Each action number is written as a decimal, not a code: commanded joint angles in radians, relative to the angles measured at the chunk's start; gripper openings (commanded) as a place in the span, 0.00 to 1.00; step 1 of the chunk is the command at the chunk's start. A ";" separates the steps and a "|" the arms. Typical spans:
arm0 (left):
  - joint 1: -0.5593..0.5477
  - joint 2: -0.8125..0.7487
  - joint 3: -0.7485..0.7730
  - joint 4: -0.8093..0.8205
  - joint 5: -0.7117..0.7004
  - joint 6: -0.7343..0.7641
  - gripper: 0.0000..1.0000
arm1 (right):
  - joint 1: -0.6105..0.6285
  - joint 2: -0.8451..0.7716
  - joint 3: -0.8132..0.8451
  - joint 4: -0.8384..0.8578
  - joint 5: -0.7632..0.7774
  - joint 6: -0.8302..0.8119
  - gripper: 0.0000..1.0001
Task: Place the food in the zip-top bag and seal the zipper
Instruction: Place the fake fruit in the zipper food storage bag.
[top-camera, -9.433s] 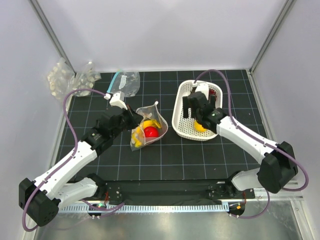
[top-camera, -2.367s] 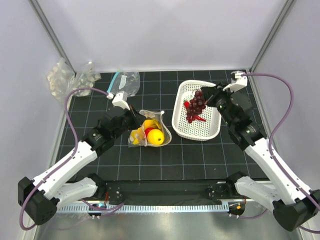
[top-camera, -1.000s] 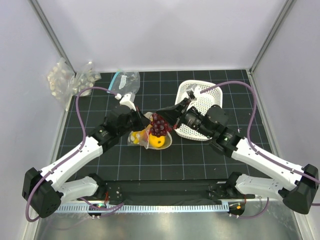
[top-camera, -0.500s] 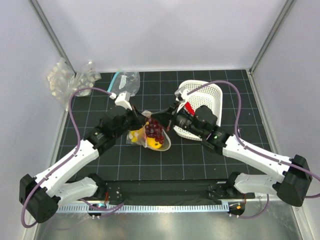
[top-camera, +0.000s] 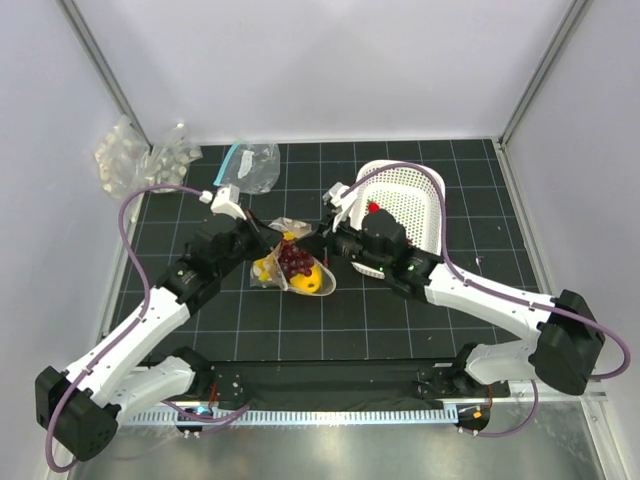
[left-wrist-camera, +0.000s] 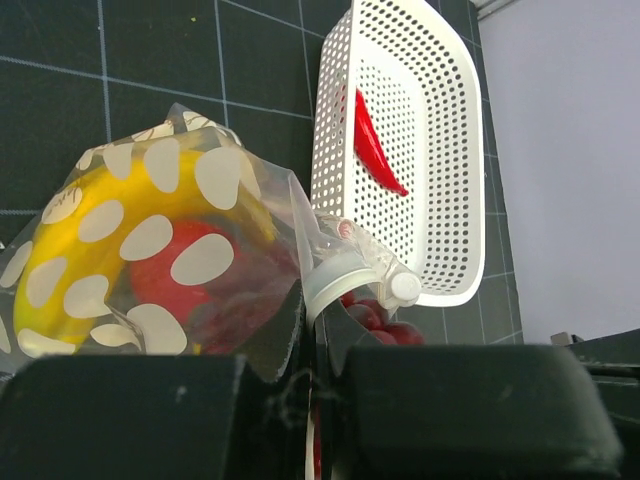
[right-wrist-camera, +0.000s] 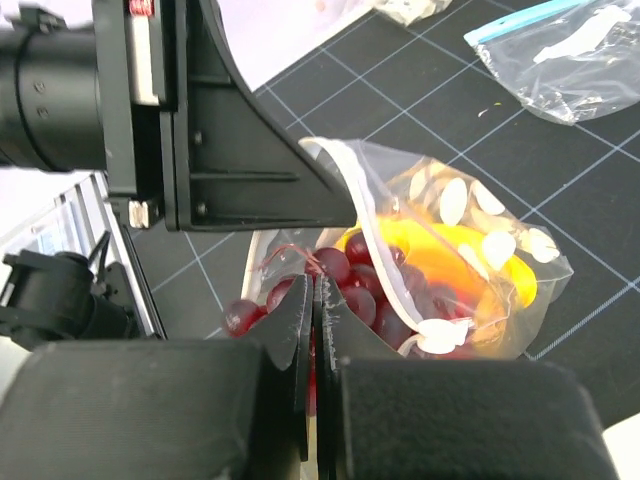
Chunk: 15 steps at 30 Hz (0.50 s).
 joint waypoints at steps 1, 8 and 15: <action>0.023 -0.015 -0.004 0.052 0.041 -0.025 0.06 | 0.012 0.012 0.053 0.010 -0.030 -0.050 0.01; 0.032 -0.015 -0.002 0.053 0.064 -0.031 0.05 | 0.035 0.069 0.051 0.025 -0.021 -0.067 0.01; 0.032 -0.043 -0.004 0.049 0.064 -0.028 0.05 | 0.040 0.202 0.087 0.043 -0.030 -0.037 0.01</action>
